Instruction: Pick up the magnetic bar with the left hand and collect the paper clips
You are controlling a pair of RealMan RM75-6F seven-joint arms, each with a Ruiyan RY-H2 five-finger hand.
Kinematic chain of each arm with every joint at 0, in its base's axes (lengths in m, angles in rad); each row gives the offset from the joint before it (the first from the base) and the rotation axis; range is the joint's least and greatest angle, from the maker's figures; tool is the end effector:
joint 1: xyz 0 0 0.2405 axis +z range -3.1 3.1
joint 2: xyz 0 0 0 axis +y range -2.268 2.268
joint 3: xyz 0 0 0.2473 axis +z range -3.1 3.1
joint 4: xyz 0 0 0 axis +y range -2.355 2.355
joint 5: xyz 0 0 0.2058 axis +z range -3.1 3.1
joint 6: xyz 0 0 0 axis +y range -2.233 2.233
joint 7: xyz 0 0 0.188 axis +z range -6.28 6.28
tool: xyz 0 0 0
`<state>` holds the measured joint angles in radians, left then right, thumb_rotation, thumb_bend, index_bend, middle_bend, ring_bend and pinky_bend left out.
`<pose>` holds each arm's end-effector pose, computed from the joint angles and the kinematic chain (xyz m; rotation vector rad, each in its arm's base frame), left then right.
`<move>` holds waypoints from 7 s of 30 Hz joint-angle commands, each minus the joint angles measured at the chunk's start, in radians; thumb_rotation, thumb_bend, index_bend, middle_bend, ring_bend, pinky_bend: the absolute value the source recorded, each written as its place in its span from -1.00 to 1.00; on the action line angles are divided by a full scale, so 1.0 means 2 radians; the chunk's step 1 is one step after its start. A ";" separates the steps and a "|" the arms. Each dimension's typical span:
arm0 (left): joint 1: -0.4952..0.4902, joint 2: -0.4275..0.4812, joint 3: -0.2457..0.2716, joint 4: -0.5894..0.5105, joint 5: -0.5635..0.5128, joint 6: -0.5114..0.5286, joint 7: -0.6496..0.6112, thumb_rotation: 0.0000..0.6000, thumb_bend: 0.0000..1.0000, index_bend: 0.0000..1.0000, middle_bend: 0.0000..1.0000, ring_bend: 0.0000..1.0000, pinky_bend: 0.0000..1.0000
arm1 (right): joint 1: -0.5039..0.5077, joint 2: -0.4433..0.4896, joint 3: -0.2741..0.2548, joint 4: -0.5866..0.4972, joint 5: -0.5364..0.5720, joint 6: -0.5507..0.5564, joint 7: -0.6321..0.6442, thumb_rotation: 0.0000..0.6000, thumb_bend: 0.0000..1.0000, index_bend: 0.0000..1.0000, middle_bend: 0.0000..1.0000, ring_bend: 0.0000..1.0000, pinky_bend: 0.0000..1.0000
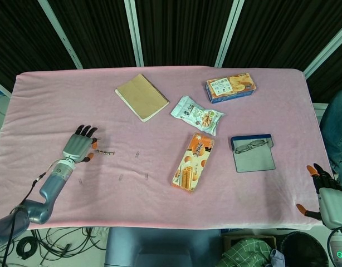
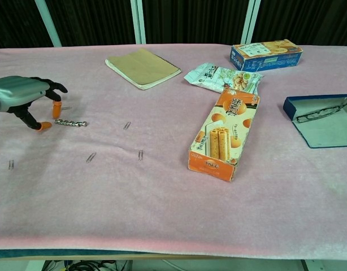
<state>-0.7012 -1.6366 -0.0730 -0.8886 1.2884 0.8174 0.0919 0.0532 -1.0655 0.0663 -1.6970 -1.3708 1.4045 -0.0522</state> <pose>-0.2648 0.4179 -0.0163 -1.8501 -0.8044 -0.5840 -0.3213 -0.2146 0.1647 1.3041 -1.0121 0.7711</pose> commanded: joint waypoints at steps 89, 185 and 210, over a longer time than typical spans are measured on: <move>0.014 -0.039 -0.023 0.014 -0.014 0.026 0.072 1.00 -0.32 -0.02 -0.78 -1.00 -1.00 | 0.002 0.004 -0.002 -0.003 0.001 -0.007 0.001 1.00 -0.85 -1.00 -1.00 -0.86 -0.65; 0.017 -0.039 -0.040 -0.003 -0.016 0.070 0.099 1.00 -0.14 0.13 -0.68 -1.00 -1.00 | 0.003 0.004 -0.002 -0.008 0.005 -0.011 0.001 1.00 -0.85 -1.00 -1.00 -0.85 -0.65; 0.021 -0.006 -0.045 -0.051 -0.004 0.098 0.090 1.00 -0.13 0.13 -0.69 -1.00 -1.00 | 0.003 0.004 -0.002 -0.009 0.007 -0.012 0.001 1.00 -0.84 -1.00 -1.00 -0.85 -0.65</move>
<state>-0.6595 -1.6488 -0.1637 -0.9888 1.2799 1.0127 0.2703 0.0599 -1.0575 0.0625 -1.7144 -1.3560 1.3812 -0.0504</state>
